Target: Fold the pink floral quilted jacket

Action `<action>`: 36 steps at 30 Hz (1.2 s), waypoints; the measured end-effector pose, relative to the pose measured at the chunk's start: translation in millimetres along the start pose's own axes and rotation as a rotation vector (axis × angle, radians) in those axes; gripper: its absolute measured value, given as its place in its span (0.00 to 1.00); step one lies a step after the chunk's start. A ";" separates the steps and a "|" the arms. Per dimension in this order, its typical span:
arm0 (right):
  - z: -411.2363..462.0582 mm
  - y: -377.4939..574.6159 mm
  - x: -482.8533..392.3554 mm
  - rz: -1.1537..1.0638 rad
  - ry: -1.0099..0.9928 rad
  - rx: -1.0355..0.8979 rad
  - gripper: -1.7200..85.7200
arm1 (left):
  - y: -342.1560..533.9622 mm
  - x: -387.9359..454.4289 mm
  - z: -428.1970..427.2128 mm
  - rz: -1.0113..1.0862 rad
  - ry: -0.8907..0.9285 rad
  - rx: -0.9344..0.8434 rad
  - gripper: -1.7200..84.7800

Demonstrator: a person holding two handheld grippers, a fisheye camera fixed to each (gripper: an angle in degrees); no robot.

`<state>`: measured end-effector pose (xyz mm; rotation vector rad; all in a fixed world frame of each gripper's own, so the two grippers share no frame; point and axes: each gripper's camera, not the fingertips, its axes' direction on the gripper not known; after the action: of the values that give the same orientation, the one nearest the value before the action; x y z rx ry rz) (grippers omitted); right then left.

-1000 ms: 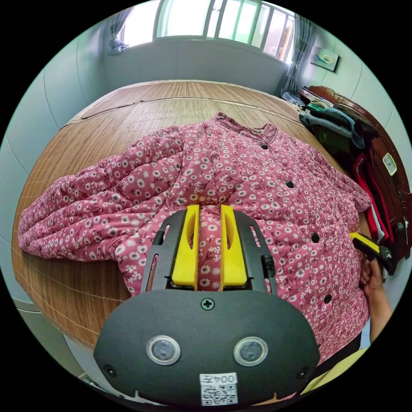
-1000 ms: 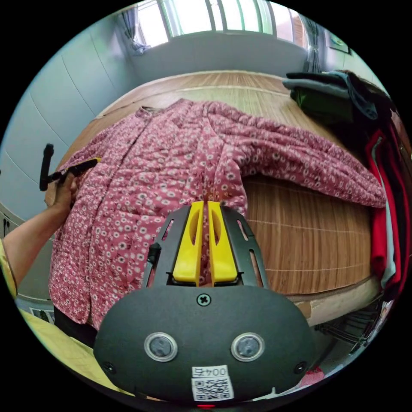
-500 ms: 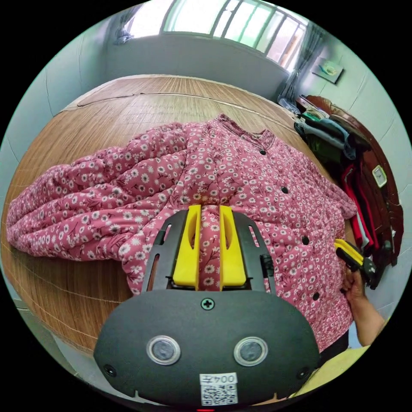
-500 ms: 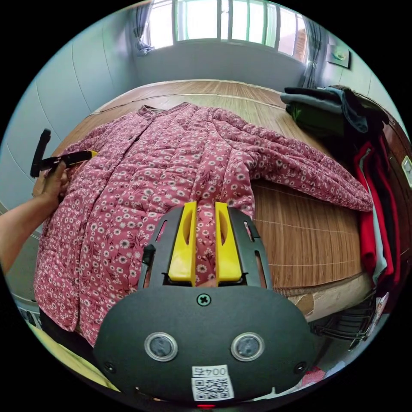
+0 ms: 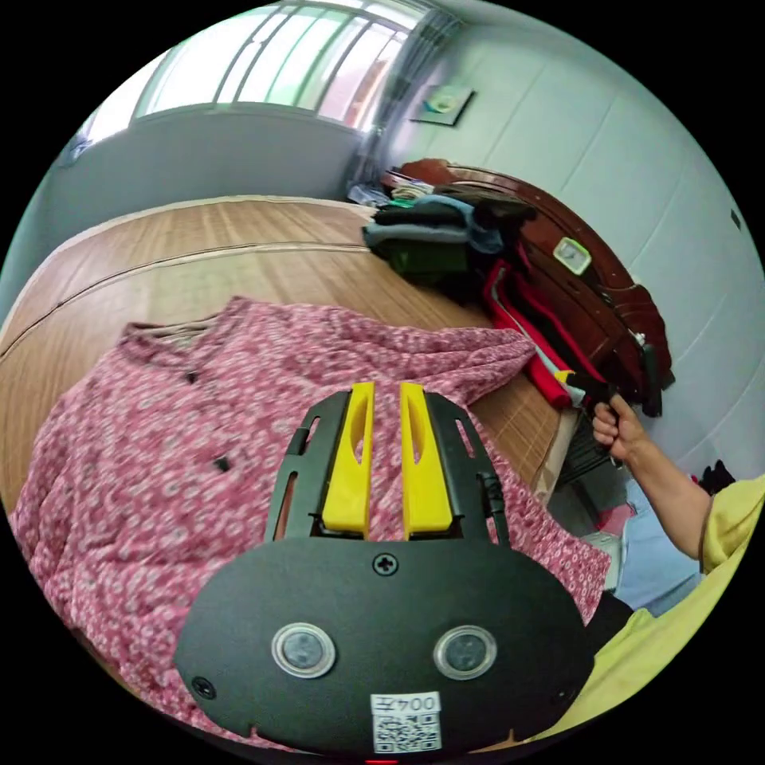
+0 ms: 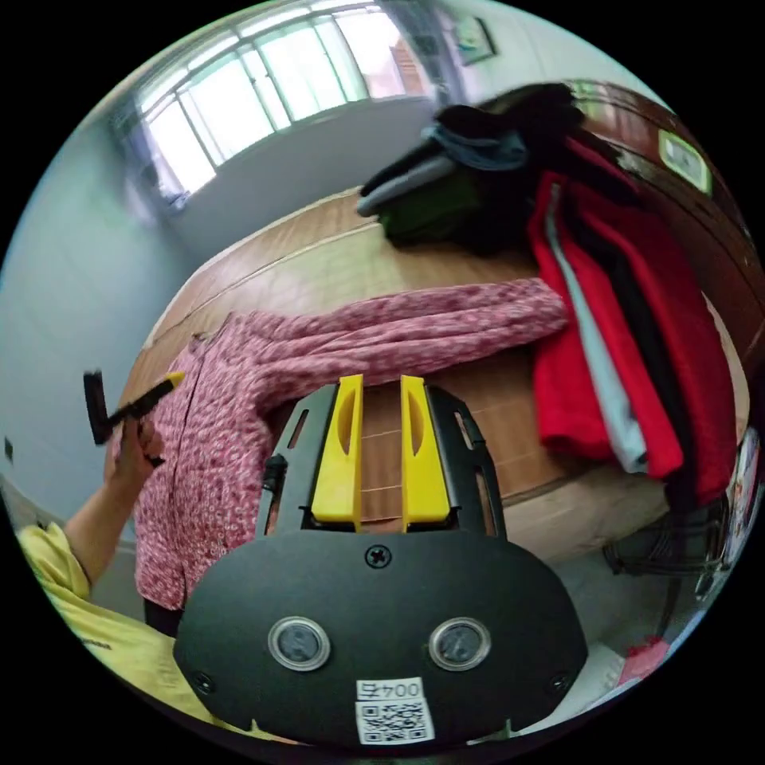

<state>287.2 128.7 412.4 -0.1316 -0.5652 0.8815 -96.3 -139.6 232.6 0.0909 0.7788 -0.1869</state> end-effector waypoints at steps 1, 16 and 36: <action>-7.2 -19.2 30.9 0.070 0.006 -0.008 0.12 | -11.5 15.1 19.7 0.023 0.000 -0.012 0.06; 48.9 -100.4 177.6 0.605 -0.135 -0.045 0.15 | -36.1 46.9 114.0 0.083 -0.043 -0.201 0.03; 30.2 -113.8 72.8 0.139 0.361 0.082 0.14 | -59.0 69.5 118.1 0.105 -0.028 -0.201 0.03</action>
<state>386.9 107.9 506.2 -0.2515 -0.1838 0.9872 21.7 -224.5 266.5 -0.0607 0.7594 -0.0094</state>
